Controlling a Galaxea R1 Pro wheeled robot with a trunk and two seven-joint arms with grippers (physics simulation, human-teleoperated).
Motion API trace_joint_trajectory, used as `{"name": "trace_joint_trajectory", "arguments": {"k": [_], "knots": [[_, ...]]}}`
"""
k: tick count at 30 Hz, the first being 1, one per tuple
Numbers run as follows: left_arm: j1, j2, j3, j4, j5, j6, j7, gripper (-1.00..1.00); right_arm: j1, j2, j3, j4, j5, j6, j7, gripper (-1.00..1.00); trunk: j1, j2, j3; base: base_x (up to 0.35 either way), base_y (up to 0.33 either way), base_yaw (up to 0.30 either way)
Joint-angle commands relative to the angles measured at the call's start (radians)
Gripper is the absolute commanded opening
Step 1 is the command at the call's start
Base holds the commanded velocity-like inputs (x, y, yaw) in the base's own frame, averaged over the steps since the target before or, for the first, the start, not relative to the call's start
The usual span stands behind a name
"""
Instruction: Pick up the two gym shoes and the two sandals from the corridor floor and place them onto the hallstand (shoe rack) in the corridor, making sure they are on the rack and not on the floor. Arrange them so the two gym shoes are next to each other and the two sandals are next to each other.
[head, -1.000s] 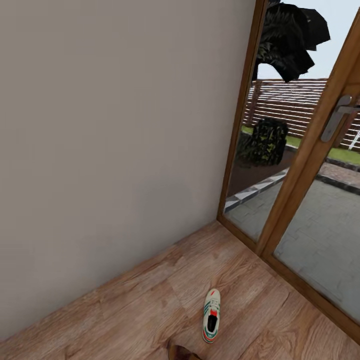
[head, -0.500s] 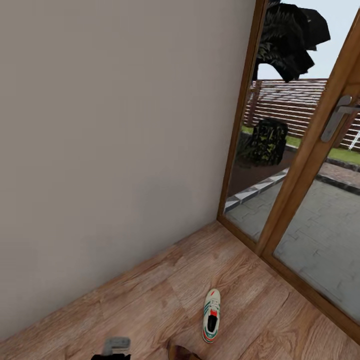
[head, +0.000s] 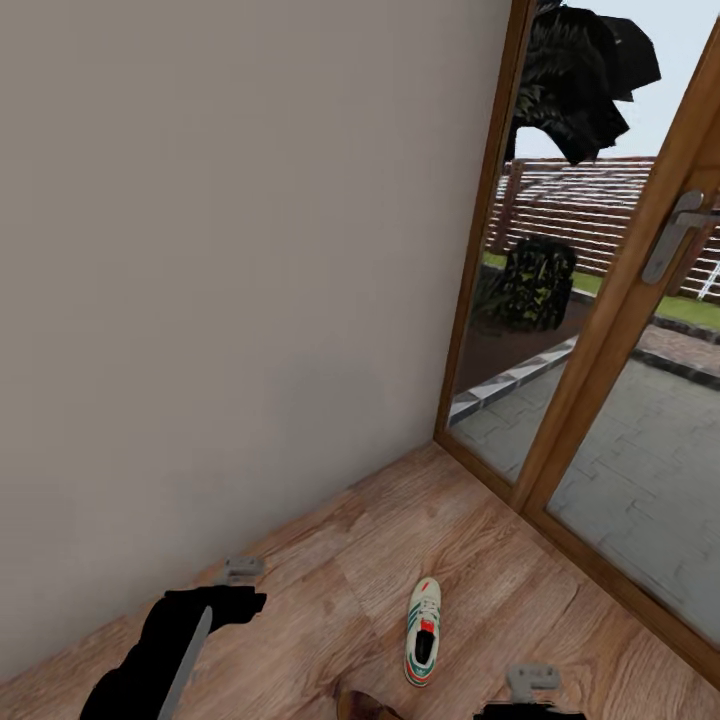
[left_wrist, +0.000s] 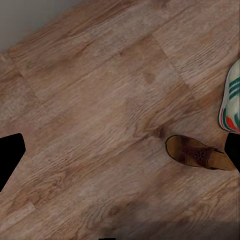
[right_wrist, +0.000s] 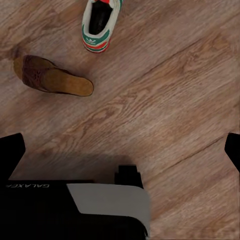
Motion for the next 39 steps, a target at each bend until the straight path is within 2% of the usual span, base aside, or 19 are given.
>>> {"name": "trace_joint_trajectory", "arguments": {"k": [1, 6, 11, 15, 21, 39], "knots": [[0.000, 0.000, 0.000, -0.018, 0.000, 0.013, 0.000, 1.00, -0.004, 0.000, 0.001, -0.003, 0.000, 0.035, 0.001, 1.00, 0.000, 0.000, 0.000, 0.000, 0.000, 0.000], [0.000, 0.000, -0.003, -0.041, -0.001, 0.029, 0.001, 1.00, -0.017, 0.001, 0.010, -0.017, 0.000, 0.085, 0.004, 1.00, 0.000, 0.000, 0.000, 0.000, 0.000, 0.000], [0.000, 0.001, -0.003, -0.049, -0.001, 0.043, 0.002, 1.00, -0.021, 0.000, 0.046, -0.068, -0.001, 0.099, 0.005, 1.00, 0.000, 0.000, 0.000, 0.000, 0.000, 0.000], [-0.016, 0.000, -0.003, -0.089, -0.002, 0.047, 0.002, 1.00, -0.022, 0.000, 0.072, -0.083, -0.002, 0.101, 0.005, 1.00, 0.000, 0.000, 0.000, 0.000, 0.000, 0.000], [-0.028, 0.001, -0.002, -0.166, -0.009, 0.077, 0.002, 1.00, -0.022, -0.001, 0.079, -0.088, -0.003, 0.103, 0.005, 1.00, 0.000, 0.000, 0.000, 0.000, 0.000, 0.000], [-0.029, 0.001, -0.004, -0.187, -0.015, 0.100, 0.004, 1.00, -0.022, 0.000, 0.082, -0.089, -0.001, 0.103, 0.005, 1.00, 0.000, 0.000, -0.005, 0.000, 0.000, 0.080]]}}
